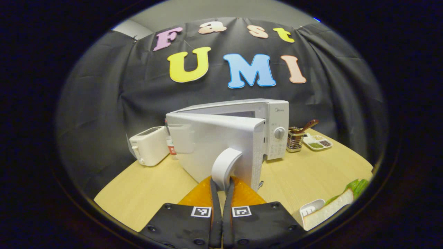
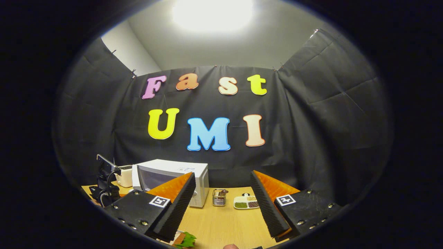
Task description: Open the microwave oven with the left hand, put the food in, and close the microwave oven.
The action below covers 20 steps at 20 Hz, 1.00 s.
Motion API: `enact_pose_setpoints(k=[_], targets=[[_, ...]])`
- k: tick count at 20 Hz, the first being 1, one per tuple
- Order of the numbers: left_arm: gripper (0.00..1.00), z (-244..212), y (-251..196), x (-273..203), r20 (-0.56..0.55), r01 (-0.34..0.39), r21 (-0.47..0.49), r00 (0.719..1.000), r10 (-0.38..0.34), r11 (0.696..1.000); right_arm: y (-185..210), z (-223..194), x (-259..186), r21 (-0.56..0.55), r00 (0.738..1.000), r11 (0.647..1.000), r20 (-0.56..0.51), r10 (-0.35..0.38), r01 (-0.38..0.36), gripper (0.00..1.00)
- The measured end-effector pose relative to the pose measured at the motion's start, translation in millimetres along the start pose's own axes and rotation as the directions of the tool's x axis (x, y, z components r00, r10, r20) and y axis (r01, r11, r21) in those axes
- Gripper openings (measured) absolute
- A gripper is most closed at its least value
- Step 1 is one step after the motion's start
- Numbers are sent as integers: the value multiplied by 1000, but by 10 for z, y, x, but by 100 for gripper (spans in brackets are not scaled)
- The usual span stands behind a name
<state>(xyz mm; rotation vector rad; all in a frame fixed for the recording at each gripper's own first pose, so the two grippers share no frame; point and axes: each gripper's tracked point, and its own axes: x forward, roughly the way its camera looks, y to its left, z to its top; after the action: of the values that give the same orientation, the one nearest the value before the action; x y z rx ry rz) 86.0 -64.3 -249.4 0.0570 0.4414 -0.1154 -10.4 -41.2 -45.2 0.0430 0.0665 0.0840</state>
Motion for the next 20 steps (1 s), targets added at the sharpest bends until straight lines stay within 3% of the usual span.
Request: enact_pose_setpoints(k=[11,20], targets=[[7,-164,567,-295,8,137,27,990,-137,990,1157,40,-29,-10,1000,999,-8,31,-31,95],[8,-284,1220,-438,9,161,39,987,-161,986,1880,54,9,-17,999,999,6,34,-34,95]])
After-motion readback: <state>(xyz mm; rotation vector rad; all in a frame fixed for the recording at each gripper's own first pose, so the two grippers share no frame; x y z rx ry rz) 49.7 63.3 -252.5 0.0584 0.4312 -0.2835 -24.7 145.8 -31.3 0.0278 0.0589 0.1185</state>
